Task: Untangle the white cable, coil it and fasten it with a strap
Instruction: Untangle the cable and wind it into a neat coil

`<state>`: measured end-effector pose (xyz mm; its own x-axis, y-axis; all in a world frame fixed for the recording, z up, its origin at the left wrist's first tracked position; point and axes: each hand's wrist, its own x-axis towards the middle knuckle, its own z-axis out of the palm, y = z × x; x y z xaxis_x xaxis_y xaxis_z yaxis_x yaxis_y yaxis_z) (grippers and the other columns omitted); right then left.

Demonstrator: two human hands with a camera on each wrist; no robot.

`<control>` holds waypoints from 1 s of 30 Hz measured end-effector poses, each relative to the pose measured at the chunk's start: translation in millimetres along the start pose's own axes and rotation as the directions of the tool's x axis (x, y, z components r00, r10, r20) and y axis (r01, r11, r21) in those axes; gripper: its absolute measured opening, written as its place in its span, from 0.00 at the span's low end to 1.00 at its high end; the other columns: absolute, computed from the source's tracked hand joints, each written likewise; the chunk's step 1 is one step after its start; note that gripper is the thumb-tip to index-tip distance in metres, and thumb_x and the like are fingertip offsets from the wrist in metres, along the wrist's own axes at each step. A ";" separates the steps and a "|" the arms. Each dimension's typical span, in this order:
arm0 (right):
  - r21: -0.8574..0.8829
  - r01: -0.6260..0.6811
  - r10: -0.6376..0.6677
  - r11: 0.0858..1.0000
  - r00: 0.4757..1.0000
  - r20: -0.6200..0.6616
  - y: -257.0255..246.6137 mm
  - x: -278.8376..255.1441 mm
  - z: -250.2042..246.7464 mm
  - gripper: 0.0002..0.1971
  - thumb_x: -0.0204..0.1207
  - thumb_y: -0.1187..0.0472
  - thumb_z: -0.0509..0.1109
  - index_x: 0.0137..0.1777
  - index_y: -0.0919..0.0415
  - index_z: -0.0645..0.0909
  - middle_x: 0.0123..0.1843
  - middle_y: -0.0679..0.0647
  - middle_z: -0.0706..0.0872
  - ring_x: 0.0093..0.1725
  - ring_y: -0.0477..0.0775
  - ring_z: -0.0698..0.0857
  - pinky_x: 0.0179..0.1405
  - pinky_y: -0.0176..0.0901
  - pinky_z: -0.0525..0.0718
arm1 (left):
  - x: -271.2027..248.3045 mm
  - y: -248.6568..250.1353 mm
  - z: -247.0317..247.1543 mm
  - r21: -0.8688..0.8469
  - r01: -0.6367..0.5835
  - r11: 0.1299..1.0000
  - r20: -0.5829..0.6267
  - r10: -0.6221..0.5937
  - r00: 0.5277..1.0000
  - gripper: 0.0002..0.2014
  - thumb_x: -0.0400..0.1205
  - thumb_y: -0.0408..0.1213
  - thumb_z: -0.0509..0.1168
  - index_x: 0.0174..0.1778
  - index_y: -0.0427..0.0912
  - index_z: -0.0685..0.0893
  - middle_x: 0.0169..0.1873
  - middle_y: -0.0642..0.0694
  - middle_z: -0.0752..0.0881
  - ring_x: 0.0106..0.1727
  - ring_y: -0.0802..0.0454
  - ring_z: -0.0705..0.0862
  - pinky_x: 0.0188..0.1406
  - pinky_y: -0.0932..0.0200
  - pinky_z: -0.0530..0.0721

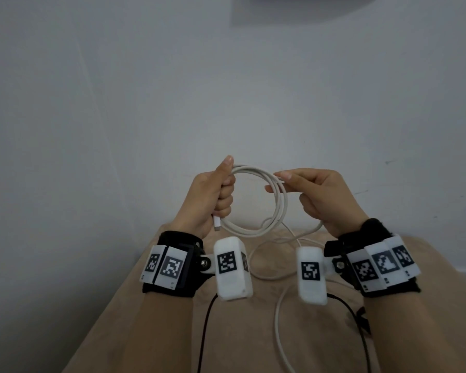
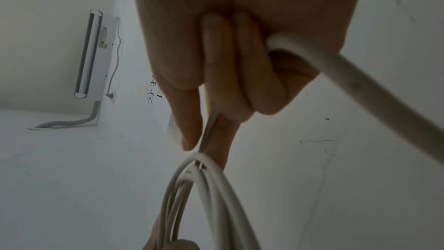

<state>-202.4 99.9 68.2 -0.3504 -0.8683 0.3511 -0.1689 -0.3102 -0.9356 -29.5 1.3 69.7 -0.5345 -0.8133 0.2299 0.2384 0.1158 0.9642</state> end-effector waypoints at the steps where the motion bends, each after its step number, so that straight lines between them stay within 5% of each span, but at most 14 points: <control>1: -0.001 -0.002 0.002 1.000 1.000 0.005 0.0 0.1 0.2 0.11 0.80 0.60 0.67 0.47 0.65 0.88 0.44 0.56 0.93 0.13 0.44 0.56 0.11 0.30 0.57 | 0.1 0.0 -0.1 -0.004 0.001 1.000 -0.004 -0.001 1.000 0.22 0.84 0.52 0.59 0.27 0.48 0.64 0.19 0.54 0.58 0.17 0.60 0.53 0.17 0.65 0.51; 6: -0.007 0.010 -0.009 1.000 1.000 0.021 -1.3 0.4 4.2 0.13 0.82 0.60 0.64 0.43 0.70 0.81 0.43 0.58 0.93 0.11 0.44 0.57 0.11 0.29 0.57 | 0.5 -0.1 1.0 -0.026 -0.003 1.000 -0.020 0.002 1.000 0.22 0.85 0.52 0.59 0.26 0.48 0.65 0.19 0.55 0.58 0.17 0.60 0.54 0.17 0.65 0.51; 11: 0.001 0.008 -0.008 1.000 0.996 0.093 -2.9 -1.1 14.4 0.12 0.85 0.57 0.59 0.46 0.64 0.77 0.46 0.58 0.93 0.12 0.48 0.65 0.11 0.31 0.61 | 1.4 -0.8 -1.4 -0.074 -0.019 0.997 -0.087 0.012 0.996 0.22 0.85 0.52 0.59 0.27 0.48 0.64 0.18 0.56 0.59 0.17 0.60 0.54 0.16 0.65 0.52; 17: -0.028 0.086 -0.084 0.996 0.994 0.072 6.8 4.0 27.9 0.11 0.84 0.64 0.61 0.54 0.62 0.85 0.29 0.52 0.83 0.17 0.40 0.64 0.16 0.27 0.63 | 4.7 -4.5 -2.1 -0.158 0.018 0.987 -0.113 -0.037 0.993 0.22 0.85 0.53 0.59 0.27 0.48 0.65 0.18 0.56 0.58 0.16 0.61 0.54 0.14 0.67 0.53; 30: -0.199 0.164 -0.162 0.966 0.986 0.027 10.5 5.4 20.9 0.13 0.84 0.67 0.60 0.53 0.68 0.86 0.26 0.50 0.74 0.19 0.38 0.69 0.22 0.23 0.65 | 4.8 -8.7 -5.9 -0.103 0.087 0.991 0.065 -0.081 0.995 0.20 0.86 0.50 0.58 0.31 0.44 0.72 0.18 0.54 0.62 0.16 0.59 0.60 0.17 0.65 0.64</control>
<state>-186.8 83.9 59.5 -0.2935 -0.8165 0.4971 -0.4043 -0.3652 -0.8385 -29.3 -7.0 61.6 -0.6036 -0.7812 0.1590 0.2728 -0.0150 0.9619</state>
